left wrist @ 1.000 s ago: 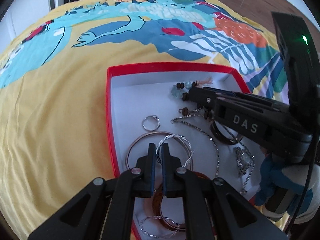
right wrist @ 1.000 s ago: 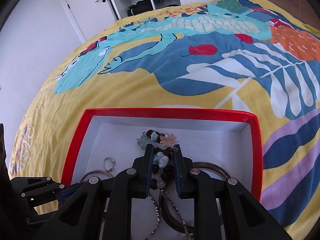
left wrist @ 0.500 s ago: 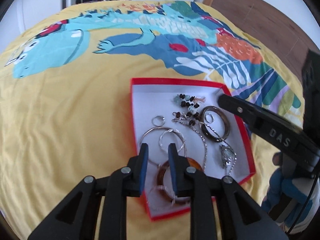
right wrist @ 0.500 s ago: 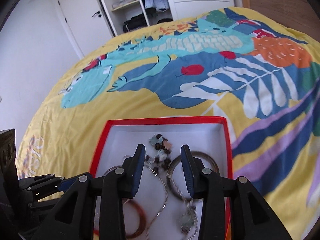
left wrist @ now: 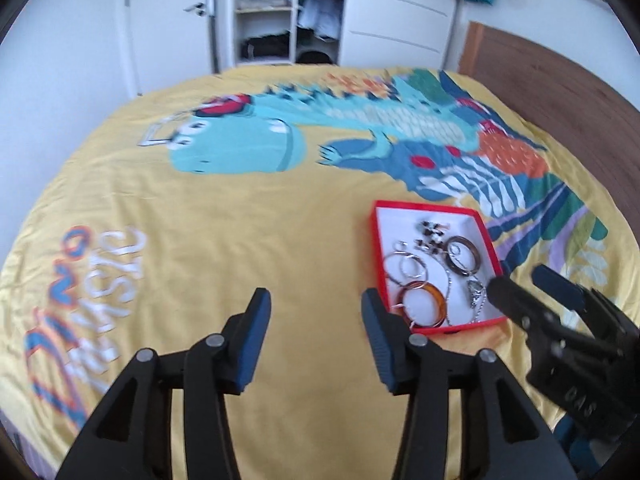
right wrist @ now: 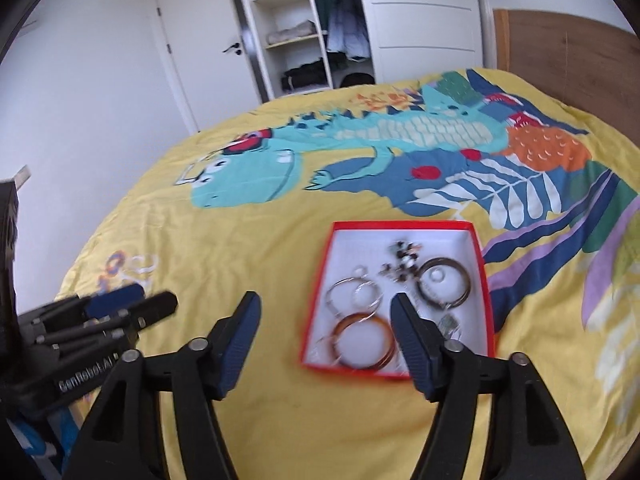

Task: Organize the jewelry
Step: 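Withdraw both tools from the red box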

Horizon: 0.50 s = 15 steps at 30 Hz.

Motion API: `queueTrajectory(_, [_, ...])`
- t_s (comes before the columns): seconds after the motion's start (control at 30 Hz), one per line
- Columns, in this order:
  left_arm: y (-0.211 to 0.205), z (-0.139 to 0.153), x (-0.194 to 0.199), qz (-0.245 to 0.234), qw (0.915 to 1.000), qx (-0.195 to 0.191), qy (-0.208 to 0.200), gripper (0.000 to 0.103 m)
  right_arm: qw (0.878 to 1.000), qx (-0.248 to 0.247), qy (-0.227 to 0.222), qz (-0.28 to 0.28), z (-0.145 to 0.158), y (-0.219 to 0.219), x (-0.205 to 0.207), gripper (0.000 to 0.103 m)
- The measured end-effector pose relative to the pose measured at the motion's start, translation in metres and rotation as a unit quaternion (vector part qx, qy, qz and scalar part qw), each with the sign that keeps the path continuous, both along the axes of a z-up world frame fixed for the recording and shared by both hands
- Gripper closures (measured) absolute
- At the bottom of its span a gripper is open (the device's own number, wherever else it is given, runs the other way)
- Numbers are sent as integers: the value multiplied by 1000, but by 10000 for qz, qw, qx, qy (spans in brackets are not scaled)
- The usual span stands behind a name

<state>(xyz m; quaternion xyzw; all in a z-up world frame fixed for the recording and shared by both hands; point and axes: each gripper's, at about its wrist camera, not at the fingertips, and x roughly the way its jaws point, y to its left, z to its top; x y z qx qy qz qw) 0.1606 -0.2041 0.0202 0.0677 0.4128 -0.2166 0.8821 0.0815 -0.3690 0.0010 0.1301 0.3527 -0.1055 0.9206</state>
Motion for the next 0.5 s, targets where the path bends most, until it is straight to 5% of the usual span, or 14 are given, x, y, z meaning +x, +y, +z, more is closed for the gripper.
queueTrajectory(0.5, [118,66,-86,623,9944,-38,-849,53,9985,-357,-414,90,47,84,-82,12])
